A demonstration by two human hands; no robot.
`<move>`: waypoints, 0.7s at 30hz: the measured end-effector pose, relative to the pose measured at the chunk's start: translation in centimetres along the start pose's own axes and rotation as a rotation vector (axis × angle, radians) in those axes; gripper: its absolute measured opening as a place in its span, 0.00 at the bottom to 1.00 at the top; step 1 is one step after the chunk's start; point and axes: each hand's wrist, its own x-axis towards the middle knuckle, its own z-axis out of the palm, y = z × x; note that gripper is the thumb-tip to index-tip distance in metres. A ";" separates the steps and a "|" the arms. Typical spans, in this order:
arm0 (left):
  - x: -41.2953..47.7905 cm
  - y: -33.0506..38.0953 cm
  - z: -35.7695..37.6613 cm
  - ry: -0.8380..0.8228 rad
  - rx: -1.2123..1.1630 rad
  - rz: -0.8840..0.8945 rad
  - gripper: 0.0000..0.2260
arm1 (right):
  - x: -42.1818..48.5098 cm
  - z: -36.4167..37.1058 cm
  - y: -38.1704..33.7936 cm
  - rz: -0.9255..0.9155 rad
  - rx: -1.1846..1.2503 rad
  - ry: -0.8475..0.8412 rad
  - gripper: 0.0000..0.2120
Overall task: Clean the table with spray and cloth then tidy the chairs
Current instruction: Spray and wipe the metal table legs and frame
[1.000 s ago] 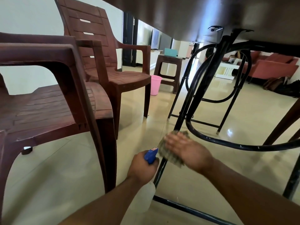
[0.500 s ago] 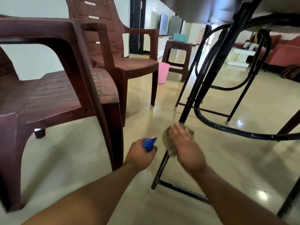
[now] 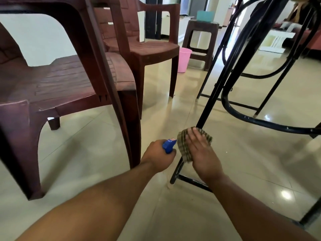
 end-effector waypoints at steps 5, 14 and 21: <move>0.4 0.1 -0.3 -0.022 0.076 0.044 0.06 | -2.4 3.4 -0.6 -0.271 -0.059 -0.238 0.32; 0.2 -2.6 0.0 -0.045 0.221 0.000 0.05 | -0.3 3.8 0.3 -0.074 -0.035 -0.012 0.32; -3.7 -7.1 1.5 -0.075 0.210 -0.070 0.11 | -6.0 8.9 -2.3 -0.378 -0.117 -0.573 0.28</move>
